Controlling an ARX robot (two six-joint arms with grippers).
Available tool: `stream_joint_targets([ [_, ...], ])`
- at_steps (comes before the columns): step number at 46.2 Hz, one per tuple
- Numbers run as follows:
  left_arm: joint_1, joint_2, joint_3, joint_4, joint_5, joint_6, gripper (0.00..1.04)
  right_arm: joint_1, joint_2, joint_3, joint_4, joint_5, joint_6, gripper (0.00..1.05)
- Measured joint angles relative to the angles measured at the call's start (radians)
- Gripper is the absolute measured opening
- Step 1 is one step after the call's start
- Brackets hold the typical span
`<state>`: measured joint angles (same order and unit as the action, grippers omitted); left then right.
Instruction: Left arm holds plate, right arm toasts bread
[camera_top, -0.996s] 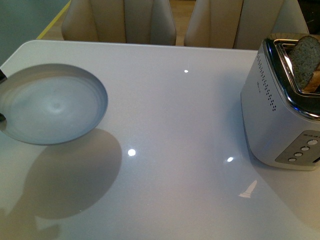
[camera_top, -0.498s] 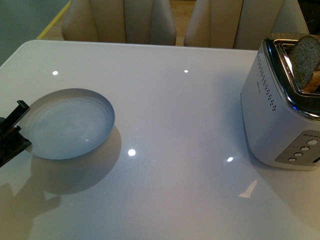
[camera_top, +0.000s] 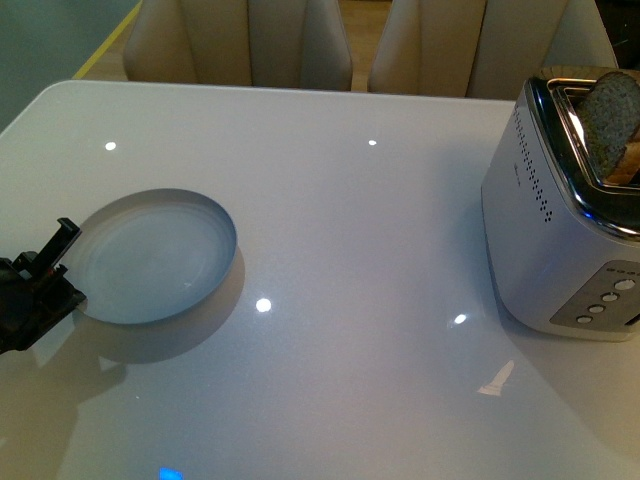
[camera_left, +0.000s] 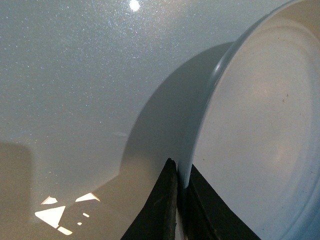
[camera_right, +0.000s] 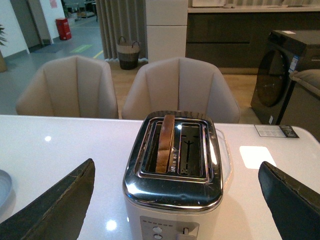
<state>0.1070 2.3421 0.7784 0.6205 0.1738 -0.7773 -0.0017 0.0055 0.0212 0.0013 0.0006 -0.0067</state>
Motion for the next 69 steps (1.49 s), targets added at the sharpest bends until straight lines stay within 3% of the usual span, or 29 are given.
stream_joint_targets([
  [29, -0.018, 0.053, -0.023, 0.099, 0.003, -0.059, 0.03, 0.000, 0.000, 0.000, 0.000, 0.000, 0.000, 0.96],
  [35, -0.021, 0.013, -0.053, 0.105, 0.008, -0.069, 0.27, 0.000, 0.000, 0.000, 0.000, 0.000, 0.000, 0.96],
  [55, -0.023, -0.220, -0.119, 0.054, 0.020, -0.060, 0.84, 0.000, 0.000, 0.000, 0.000, 0.000, 0.000, 0.96],
  [58, -0.025, -0.297, -0.143, 0.018, 0.027, -0.042, 0.98, 0.000, 0.000, 0.000, 0.000, 0.000, 0.000, 0.96],
  [69, -0.072, -0.641, -0.175, -0.165, 0.012, -0.012, 0.98, 0.000, 0.000, 0.000, 0.000, 0.000, 0.000, 0.96],
])
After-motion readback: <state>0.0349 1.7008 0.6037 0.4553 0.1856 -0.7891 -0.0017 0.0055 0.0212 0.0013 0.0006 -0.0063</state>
